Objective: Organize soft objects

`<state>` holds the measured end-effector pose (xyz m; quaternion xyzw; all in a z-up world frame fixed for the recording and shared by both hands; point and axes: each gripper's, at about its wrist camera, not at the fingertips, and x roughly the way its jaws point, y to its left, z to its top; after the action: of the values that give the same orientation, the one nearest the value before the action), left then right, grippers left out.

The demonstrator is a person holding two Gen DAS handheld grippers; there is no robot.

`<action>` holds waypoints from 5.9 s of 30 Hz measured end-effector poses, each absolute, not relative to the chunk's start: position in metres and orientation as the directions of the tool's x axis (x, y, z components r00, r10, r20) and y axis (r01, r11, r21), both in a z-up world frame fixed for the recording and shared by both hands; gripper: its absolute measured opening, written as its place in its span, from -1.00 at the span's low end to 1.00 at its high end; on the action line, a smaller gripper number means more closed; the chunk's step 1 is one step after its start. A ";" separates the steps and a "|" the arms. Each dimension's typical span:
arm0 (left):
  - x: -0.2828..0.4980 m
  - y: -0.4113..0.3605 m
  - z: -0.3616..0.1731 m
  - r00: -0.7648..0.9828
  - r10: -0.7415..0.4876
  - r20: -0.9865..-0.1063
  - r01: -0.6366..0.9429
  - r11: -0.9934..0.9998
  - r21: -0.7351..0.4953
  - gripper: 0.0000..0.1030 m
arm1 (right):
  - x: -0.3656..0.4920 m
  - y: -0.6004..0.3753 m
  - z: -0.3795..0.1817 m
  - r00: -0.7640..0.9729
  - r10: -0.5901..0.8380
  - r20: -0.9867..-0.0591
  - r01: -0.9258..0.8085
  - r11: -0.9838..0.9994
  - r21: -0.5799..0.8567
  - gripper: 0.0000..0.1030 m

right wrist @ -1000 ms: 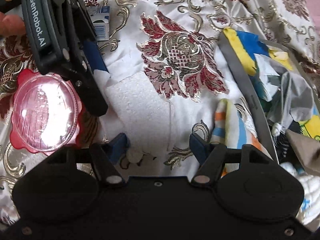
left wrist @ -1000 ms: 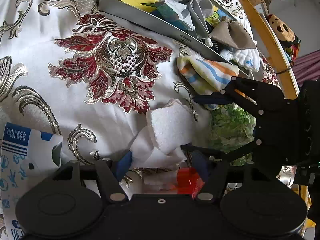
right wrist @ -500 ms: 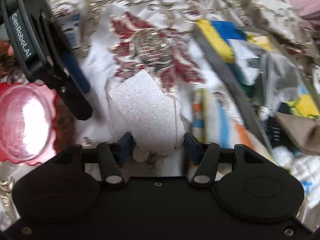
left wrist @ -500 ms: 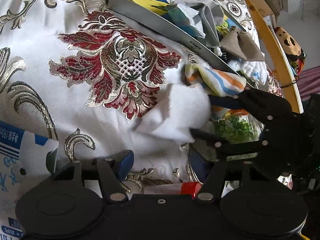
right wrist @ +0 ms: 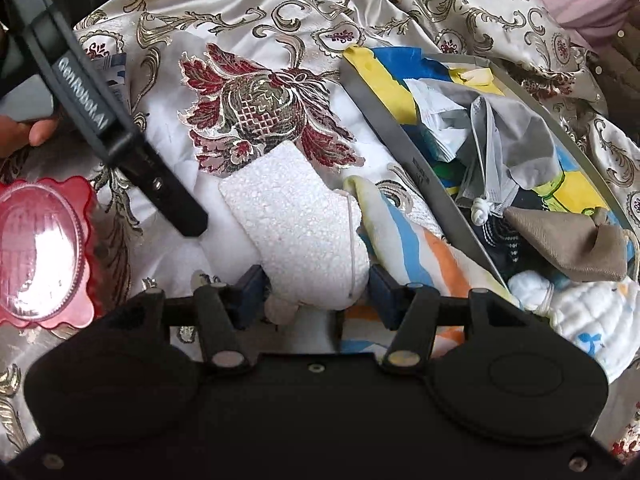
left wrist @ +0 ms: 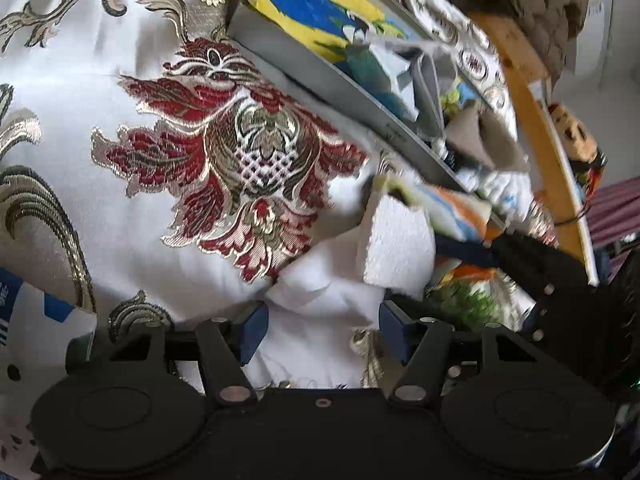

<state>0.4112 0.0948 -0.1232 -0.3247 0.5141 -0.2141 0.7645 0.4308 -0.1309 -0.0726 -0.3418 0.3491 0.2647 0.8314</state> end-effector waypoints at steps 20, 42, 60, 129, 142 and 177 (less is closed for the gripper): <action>0.399 0.094 -0.099 0.500 -0.591 -0.632 -0.007 0.728 -0.686 -0.99 | 0.392 -0.141 -0.042 0.701 0.223 -0.677 -0.582 0.728 -0.363 -0.08; 0.508 0.025 0.052 0.789 -0.365 -0.495 0.163 0.900 -0.405 -0.99 | 0.486 -0.184 0.031 0.864 0.041 -0.501 -0.247 0.903 -0.353 -0.07; 0.561 0.004 0.000 0.736 -0.254 -0.627 0.023 0.936 -0.352 -0.62 | 0.554 -0.188 0.005 0.849 -0.003 -0.528 -0.204 0.921 -0.333 0.35; 0.085 -0.004 0.035 0.931 -0.064 -0.359 0.035 0.996 -0.087 0.98 | 0.156 -0.257 -0.007 0.944 0.085 -0.318 -0.056 0.994 0.099 0.99; 0.090 -0.022 -0.007 0.868 -0.080 -0.490 0.094 0.996 0.005 0.98 | 0.157 -0.247 -0.050 0.878 0.068 -0.473 -0.040 0.997 0.069 0.99; 0.125 -0.012 -0.027 0.825 0.025 -0.565 -0.004 0.999 0.039 0.98 | 0.203 -0.244 -0.086 0.806 0.158 -0.570 -0.064 0.981 0.182 0.99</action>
<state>0.1245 -0.0122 -0.0271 0.0182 0.2958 0.0075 0.9551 0.2034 -0.2435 -0.0857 0.0771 0.3057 0.0585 0.9472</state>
